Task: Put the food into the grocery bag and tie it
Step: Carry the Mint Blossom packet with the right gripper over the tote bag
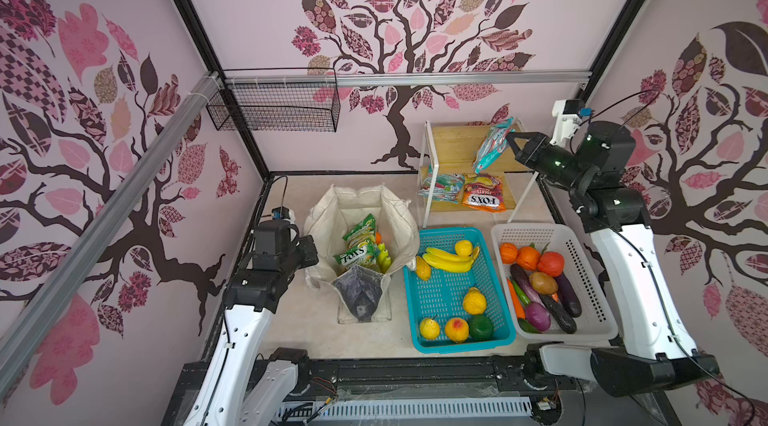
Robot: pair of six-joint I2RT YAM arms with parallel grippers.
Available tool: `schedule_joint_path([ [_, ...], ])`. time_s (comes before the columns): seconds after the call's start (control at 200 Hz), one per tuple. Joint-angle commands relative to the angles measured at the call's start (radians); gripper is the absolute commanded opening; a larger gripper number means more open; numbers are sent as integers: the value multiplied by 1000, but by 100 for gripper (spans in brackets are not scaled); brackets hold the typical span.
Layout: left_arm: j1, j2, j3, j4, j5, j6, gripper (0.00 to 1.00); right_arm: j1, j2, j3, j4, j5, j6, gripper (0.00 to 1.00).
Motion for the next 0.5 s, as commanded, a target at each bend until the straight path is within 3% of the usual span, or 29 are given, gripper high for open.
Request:
schedule_joint_path([
  [0.0, 3, -17, -25, 22, 1, 5, 0, 29, -36, 55, -13, -23, -13, 0],
  [0.135, 2, -2, -23, 22, 10, 5, 0, 160, -27, 140, -106, 100, -97, 0],
  [0.28, 3, 0, -23, 22, 10, 5, 0, 270, -29, 162, -119, 125, -110, 0],
  [0.495, 2, 5, -23, 18, 4, 5, 0, 501, 18, 285, -228, 298, -207, 0],
])
